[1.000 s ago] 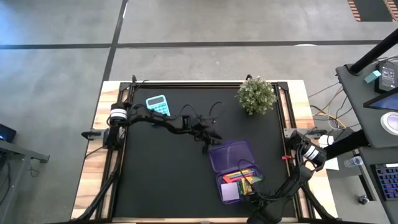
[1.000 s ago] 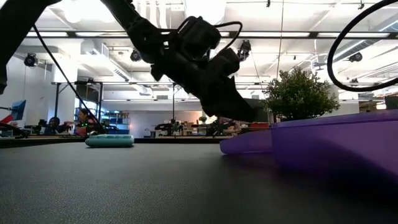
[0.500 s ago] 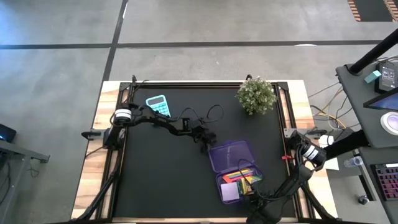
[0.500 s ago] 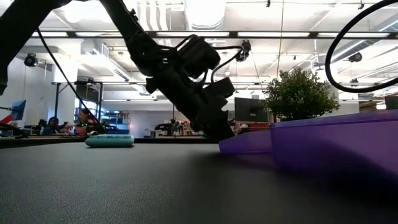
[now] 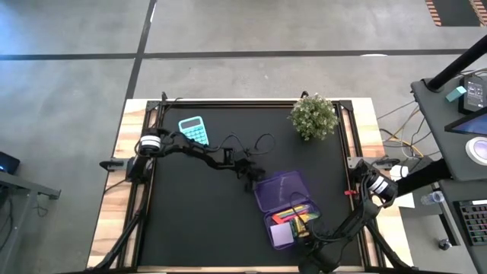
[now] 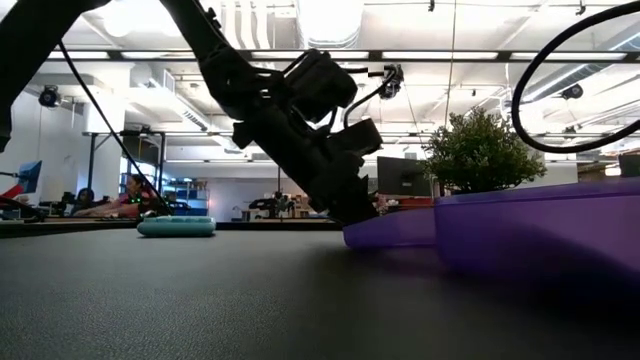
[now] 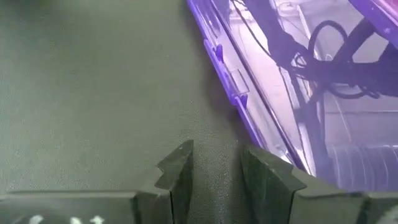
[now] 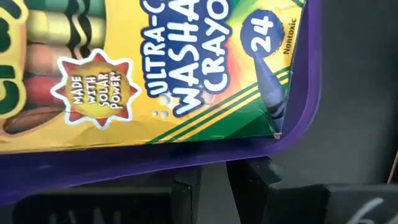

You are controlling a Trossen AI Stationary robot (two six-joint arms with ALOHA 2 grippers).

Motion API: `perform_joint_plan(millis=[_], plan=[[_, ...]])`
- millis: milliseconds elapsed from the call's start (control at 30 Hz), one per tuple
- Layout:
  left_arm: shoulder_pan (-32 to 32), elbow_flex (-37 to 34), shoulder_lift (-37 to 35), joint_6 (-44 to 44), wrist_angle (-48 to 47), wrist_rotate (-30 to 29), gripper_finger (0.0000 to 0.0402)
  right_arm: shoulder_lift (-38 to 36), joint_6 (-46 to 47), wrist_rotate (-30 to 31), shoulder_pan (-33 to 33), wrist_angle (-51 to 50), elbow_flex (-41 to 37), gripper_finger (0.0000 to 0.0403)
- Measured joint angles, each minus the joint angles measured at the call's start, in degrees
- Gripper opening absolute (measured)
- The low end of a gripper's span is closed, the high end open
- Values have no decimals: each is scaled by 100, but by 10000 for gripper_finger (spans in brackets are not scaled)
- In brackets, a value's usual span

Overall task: Pack school essentials
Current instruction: Close the supply box

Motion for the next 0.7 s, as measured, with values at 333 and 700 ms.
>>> perform_joint_plan(millis=[333, 700], plan=[[-4, 24, -221, 143, -17, 166, 118, 0, -31, 13, -11, 6, -2, 63], [-2, 234, -292, 105, 0, 243, 118, 0, -31, 13, -11, 6, -2, 63]])
